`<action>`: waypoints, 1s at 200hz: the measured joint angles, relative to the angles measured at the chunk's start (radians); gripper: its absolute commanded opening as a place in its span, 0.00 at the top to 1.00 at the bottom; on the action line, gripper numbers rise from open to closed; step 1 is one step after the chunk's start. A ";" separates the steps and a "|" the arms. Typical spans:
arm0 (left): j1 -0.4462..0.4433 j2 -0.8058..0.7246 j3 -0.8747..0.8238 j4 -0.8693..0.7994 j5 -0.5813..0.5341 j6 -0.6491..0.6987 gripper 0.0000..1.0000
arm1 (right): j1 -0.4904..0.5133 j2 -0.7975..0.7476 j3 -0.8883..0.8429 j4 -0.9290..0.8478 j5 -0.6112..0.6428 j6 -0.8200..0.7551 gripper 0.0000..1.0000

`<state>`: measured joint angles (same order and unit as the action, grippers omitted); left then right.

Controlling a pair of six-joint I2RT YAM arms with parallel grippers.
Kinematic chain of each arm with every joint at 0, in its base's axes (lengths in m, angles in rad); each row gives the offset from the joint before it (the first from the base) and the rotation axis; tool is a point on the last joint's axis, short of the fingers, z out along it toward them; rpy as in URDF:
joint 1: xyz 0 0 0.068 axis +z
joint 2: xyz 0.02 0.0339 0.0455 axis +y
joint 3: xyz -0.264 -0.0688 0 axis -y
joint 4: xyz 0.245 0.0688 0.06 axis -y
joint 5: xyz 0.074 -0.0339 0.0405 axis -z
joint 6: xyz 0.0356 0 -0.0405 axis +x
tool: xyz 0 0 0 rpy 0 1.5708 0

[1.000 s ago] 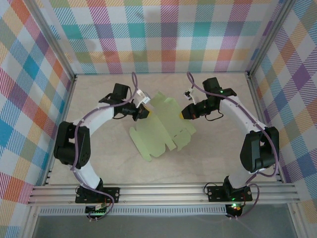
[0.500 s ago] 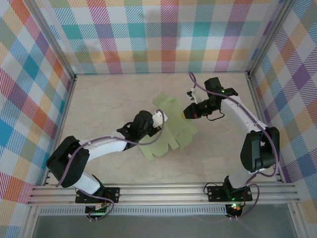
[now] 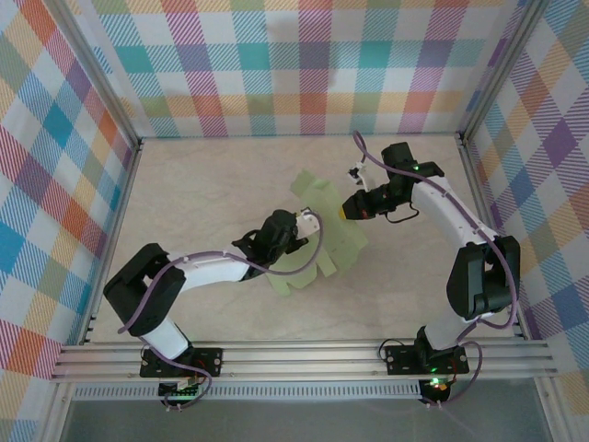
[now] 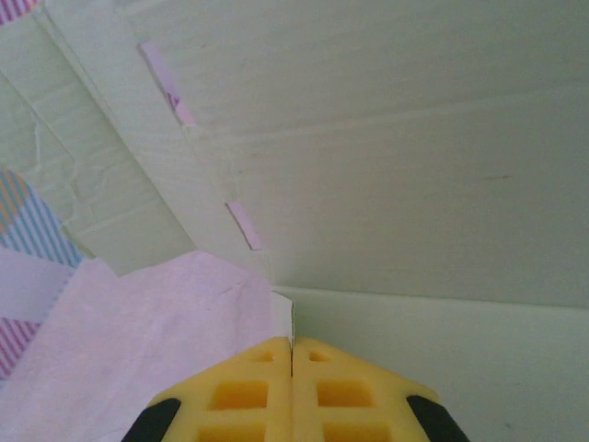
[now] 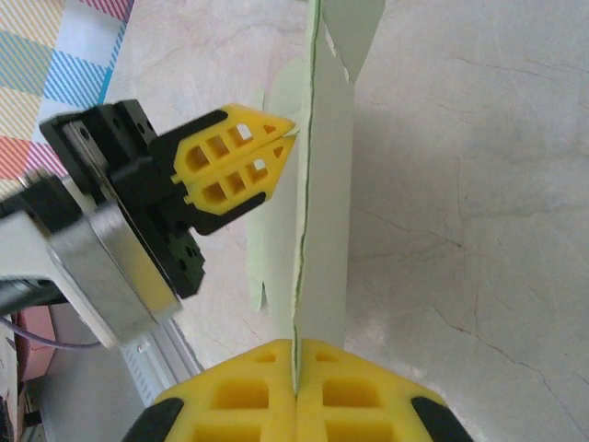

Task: Fold the paper box

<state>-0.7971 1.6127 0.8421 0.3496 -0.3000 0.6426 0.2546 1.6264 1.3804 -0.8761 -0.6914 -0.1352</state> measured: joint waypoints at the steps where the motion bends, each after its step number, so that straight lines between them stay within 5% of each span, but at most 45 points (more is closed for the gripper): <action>1: 0.002 -0.001 0.001 -0.002 0.005 -0.002 1.00 | 0.000 0.000 0.000 0.000 0.000 0.000 1.00; 72: 0.317 0.019 0.246 -0.364 0.692 -0.191 1.00 | -0.006 0.000 0.000 0.045 -0.023 -0.011 1.00; 103: 0.348 0.069 0.303 -0.436 0.834 -0.213 1.00 | -0.006 0.000 0.000 0.030 -0.024 -0.011 1.00; 144: 0.320 0.052 0.259 -0.404 0.773 -0.206 0.99 | -0.006 0.000 0.000 0.014 -0.023 -0.010 1.00; 200: 0.077 -0.020 0.091 -0.231 0.313 -0.104 1.00 | -0.006 0.000 0.000 -0.034 -0.023 -0.010 1.00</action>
<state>-0.7200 1.5925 0.9333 0.1188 0.0132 0.5388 0.2489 1.6260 1.3800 -0.9096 -0.7143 -0.1455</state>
